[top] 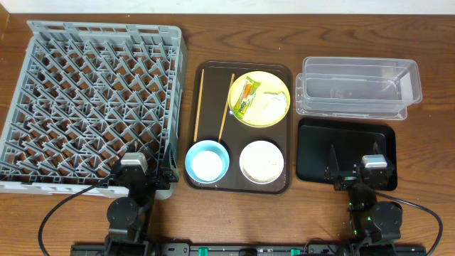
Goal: Sort waste into correct bins and load items into the dishwasher
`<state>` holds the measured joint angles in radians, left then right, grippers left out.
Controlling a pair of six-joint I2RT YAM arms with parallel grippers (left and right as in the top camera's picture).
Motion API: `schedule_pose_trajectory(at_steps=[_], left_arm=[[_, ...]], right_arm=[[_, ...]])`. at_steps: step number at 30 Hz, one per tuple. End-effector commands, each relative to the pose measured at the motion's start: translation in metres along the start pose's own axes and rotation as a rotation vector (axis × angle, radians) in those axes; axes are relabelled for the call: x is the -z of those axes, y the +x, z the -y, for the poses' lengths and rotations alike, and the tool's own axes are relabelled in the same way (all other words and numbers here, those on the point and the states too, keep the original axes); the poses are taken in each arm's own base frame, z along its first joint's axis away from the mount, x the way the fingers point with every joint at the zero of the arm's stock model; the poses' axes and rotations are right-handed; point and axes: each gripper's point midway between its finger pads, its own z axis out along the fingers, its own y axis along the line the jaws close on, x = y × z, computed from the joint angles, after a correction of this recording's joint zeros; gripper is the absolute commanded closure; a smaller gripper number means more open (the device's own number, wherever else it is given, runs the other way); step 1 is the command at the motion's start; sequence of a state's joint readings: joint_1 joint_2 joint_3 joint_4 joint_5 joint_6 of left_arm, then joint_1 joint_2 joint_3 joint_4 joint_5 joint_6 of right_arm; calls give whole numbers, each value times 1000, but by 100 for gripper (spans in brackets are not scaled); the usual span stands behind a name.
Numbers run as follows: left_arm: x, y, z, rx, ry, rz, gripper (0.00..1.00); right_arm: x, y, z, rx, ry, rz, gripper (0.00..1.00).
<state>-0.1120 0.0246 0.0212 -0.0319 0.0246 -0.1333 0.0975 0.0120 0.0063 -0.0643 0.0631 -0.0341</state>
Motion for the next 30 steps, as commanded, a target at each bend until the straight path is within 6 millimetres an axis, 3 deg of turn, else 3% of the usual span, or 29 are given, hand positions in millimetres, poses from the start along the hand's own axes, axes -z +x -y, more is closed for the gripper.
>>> schedule_pose_trajectory(at_steps=[1,16,21,23,26,30], left_arm=[[-1,17,-6,-7,-25,-53,4],[-1,16,-6,-6,-23,-49,4],[-1,15,-3,103,-10,-46,4],[-1,13,8,131,54,-45,4],[0,0,22,129,130,-2,4],[7,-37,24,117,122,91,4]], right_arm=[[0,1,1,4,5,-2,1],[0,-3,9,23,53,13,1],[4,-16,-31,-107,-186,58,1],[6,-23,-41,-102,-247,84,1],[8,-33,-40,-118,-250,109,1],[14,-59,-36,-127,-231,118,1]])
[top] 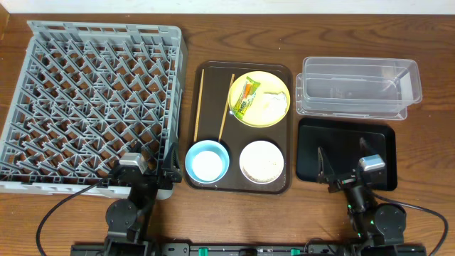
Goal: Sort waste into correct bins and load items into the dishwasher
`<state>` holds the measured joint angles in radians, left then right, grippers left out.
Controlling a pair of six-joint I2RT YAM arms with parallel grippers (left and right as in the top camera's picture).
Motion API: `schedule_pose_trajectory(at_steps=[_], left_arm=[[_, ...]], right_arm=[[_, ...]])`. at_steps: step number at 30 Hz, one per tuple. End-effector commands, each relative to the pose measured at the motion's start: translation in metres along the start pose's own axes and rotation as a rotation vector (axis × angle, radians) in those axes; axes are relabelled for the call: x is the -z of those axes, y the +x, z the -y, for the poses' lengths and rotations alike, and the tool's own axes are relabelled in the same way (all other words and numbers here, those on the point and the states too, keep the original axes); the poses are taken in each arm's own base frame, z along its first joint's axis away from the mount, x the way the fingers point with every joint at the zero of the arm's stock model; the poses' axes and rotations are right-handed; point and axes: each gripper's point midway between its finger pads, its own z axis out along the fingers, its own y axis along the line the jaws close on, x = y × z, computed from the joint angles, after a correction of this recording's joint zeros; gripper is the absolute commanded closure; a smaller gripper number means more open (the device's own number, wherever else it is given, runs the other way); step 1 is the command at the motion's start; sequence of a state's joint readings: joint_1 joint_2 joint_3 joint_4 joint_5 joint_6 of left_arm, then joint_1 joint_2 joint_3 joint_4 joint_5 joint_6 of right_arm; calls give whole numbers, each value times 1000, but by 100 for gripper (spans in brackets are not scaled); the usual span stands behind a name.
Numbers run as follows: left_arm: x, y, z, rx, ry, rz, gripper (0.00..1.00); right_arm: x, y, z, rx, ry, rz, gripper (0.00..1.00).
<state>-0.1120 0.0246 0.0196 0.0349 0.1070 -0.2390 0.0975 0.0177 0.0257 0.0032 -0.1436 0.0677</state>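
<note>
A brown serving tray (288,128) lies mid-table. On it are a yellow plate (264,114) with an orange-green wrapper (246,97) and crumpled white paper (273,104), two chopsticks (199,104), a blue bowl (207,161) and a white bowl (261,161). The grey dish rack (92,99) fills the left. My left gripper (169,171) is low at the rack's near right corner, its jaws dark against the rack. My right gripper (325,168) stands open over the near edge of a black tray (346,139), holding nothing.
Two stacked clear plastic bins (355,87) stand at the back right, behind the black tray. Both arm bases and their cables sit at the table's near edge.
My right wrist has tilted, and its fingers now sit slightly further left over the black tray. The left arm has barely shifted. Nothing on the table has moved.
</note>
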Motion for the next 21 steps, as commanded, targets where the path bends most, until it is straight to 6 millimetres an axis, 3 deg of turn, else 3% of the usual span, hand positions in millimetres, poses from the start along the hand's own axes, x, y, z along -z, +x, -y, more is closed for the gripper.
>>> schedule_pose_trajectory(at_steps=[1,6,11,18,21], left_arm=[[6,-33,13,10,32,61,4],[10,-69,23,13,12,12,4],[-4,-84,36,35,-12,-216,4],[-28,-101,50,72,-45,-492,4],[-35,-100,50,79,-57,-544,4]], right_arm=[[5,-40,-7,-28,-23,27,1],[-5,-66,-12,-56,-40,-135,1],[-39,-85,-18,-113,-75,-403,1],[-100,-139,-61,-206,-362,-547,1],[-111,-148,-85,-269,-529,-556,1]])
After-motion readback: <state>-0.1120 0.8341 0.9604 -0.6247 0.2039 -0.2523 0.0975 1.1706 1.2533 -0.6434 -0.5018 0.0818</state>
